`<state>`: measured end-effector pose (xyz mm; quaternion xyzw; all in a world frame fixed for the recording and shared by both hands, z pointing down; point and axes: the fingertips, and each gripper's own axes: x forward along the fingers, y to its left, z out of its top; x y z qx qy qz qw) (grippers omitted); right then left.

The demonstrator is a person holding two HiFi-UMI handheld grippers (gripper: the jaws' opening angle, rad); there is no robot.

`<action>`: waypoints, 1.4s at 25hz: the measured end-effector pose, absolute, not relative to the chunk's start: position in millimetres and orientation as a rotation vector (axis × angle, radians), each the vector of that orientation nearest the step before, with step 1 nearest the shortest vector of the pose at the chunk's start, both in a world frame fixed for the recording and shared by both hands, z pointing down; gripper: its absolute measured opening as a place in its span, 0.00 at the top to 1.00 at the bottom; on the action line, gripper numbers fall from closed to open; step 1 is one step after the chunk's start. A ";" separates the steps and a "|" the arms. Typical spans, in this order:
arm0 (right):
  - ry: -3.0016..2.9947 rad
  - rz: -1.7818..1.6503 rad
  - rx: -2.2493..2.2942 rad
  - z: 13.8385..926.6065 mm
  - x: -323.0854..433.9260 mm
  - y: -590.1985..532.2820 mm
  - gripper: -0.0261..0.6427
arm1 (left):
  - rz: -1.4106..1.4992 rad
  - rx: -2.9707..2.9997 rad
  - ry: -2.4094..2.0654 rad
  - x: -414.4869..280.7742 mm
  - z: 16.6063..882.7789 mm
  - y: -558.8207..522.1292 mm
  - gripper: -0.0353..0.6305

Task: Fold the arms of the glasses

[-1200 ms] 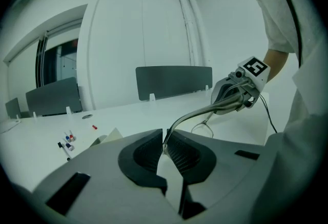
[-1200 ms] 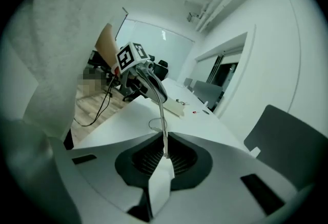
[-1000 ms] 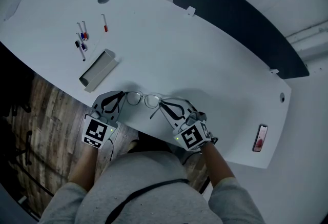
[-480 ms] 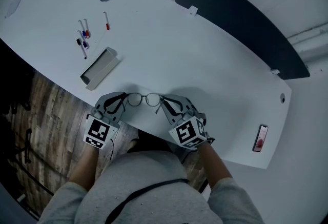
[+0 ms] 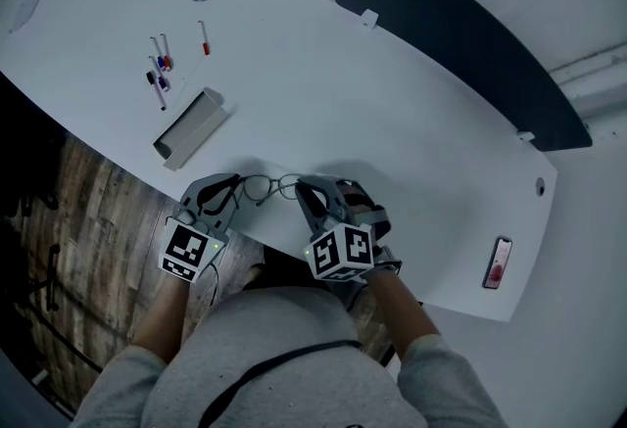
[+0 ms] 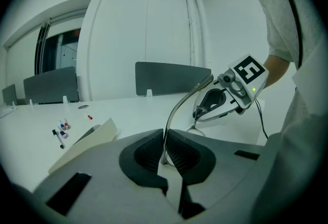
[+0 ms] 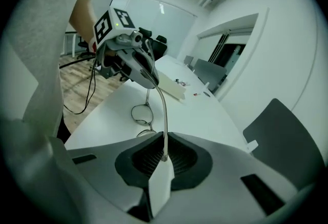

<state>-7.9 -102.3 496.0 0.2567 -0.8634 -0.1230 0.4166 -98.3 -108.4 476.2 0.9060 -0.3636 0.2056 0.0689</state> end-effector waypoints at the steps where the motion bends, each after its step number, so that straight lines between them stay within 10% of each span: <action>1: -2.152 -0.332 0.628 497.3 -10.1 -102.2 0.91 | 0.618 2.727 -1.094 -98.5 476.1 -108.7 0.91; 35: -1.890 -0.636 0.409 527.1 -29.7 -102.2 0.90 | 0.610 2.729 -1.109 -98.6 475.6 -111.1 0.91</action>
